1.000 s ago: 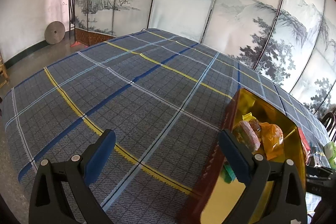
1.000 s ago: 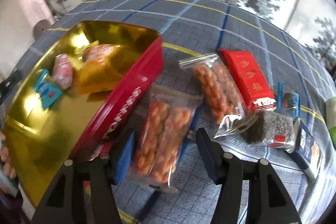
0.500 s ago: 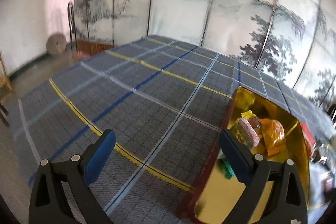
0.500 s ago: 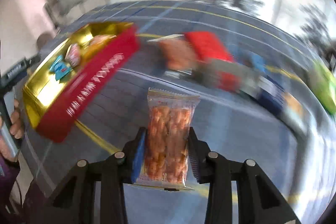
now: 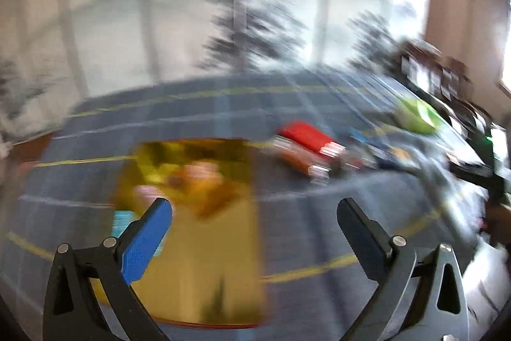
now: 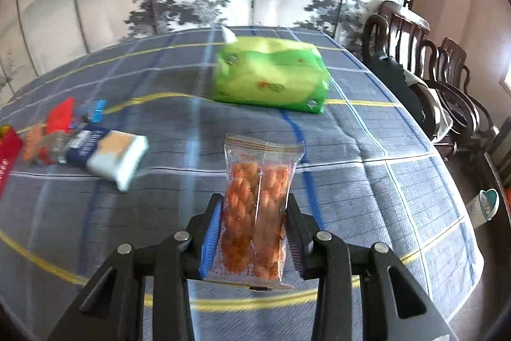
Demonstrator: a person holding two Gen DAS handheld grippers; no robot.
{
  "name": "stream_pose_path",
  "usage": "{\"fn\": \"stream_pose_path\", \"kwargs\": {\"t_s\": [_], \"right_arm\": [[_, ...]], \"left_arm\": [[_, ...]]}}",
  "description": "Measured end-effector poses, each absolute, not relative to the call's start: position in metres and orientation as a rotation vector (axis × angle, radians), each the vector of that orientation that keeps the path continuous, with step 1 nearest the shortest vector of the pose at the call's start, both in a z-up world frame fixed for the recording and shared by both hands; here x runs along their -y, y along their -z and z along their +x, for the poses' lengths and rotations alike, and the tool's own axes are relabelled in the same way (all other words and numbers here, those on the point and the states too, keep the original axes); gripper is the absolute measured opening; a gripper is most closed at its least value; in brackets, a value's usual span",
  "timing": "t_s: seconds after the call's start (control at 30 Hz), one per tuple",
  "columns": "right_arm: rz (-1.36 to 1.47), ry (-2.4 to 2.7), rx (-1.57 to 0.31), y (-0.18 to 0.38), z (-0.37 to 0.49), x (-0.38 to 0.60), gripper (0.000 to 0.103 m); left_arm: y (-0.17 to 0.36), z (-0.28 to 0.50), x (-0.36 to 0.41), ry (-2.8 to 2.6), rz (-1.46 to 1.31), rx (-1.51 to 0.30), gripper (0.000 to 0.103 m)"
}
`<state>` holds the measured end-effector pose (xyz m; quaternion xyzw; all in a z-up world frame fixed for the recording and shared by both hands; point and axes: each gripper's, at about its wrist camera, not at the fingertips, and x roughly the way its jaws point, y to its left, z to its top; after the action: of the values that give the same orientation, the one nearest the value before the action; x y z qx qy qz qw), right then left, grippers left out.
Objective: Organize snacks
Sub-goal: 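Grasp the orange twisted-snack bag with the right gripper and lift it, then grasp the grey sesame block with the left gripper while the right gripper holds the twisted-snack bag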
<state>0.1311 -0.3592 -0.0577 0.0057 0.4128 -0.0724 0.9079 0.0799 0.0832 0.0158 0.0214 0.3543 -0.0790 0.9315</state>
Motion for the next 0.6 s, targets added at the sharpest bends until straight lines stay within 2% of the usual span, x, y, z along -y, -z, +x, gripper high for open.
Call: {"fn": "stream_pose_path", "kwargs": {"t_s": [0.23, 0.43, 0.6], "right_arm": [[0.053, 0.133, -0.856, 0.08, 0.153, 0.377, 0.038], [0.098, 0.098, -0.844, 0.079, 0.147, 0.378, 0.038], [0.145, 0.063, -0.834, 0.078, 0.146, 0.383, 0.038]], "left_arm": [[-0.011, 0.151, -0.003, 0.349, -0.017, -0.956, 0.102], [0.013, 0.21, 0.03, 0.383, -0.012, -1.082, 0.102], [0.031, 0.248, 0.032, 0.349, -0.179, -1.211, 0.102]]}}
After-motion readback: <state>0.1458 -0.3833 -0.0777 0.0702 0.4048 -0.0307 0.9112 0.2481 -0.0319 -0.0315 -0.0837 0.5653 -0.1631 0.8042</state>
